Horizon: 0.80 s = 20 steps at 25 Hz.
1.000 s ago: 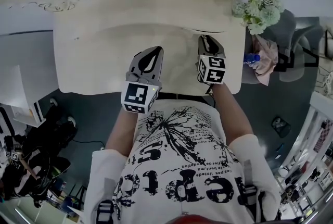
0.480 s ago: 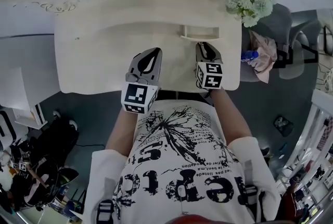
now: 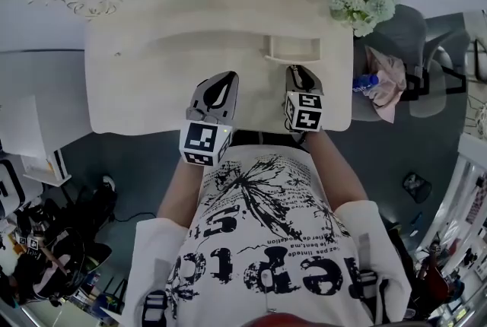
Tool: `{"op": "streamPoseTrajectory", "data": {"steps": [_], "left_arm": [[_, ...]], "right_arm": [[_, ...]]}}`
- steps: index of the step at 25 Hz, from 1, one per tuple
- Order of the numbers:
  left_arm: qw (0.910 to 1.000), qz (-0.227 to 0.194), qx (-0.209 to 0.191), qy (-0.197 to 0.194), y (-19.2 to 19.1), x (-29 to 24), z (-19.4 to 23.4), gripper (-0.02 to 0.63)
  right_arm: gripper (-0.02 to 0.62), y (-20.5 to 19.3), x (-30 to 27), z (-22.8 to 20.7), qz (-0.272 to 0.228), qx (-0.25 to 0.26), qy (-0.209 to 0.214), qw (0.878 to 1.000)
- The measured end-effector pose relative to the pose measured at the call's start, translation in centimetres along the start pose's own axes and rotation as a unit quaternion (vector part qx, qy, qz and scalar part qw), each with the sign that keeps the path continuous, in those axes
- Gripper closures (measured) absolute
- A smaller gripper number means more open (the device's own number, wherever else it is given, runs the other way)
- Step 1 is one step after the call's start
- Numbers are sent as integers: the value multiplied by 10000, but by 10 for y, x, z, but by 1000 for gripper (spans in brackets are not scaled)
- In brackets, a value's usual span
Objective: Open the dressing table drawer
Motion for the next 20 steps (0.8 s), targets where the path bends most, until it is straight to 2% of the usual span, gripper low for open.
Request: {"op": "streamPoseTrajectory", "data": {"steps": [2, 5, 11, 14, 18, 20], "left_arm": [[10000, -11, 10, 24, 1, 2, 0, 588], [10000, -25, 25, 67, 2, 5, 1, 588], [9999, -125, -20, 66, 10, 6, -3, 588], [9997, -211, -66, 61, 17, 3, -6, 588], [9992, -373, -140, 45, 32, -1, -12, 588], [9986, -481, -196, 34, 42, -1, -15, 588]], "right_arm": [[491, 2, 0, 1, 106, -80, -66, 9999], [464, 8, 3, 4, 172, -172, 83, 9997], [456, 24, 31, 5, 10, 262, 361, 9990], [461, 41, 50, 7, -287, 528, 404, 9974], [540, 74, 78, 7, -969, 586, 473, 9924], [555, 91, 92, 6, -1329, 522, 507, 9885]]}}
Point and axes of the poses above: the fingertips, and each gripper's own axes: x backward along the fingers, z to its left, y out of its top, the point moved 10 cm from there along x, backward along the fingers, and after that the axes turned 1 degree about z, right-handed, at the moved point
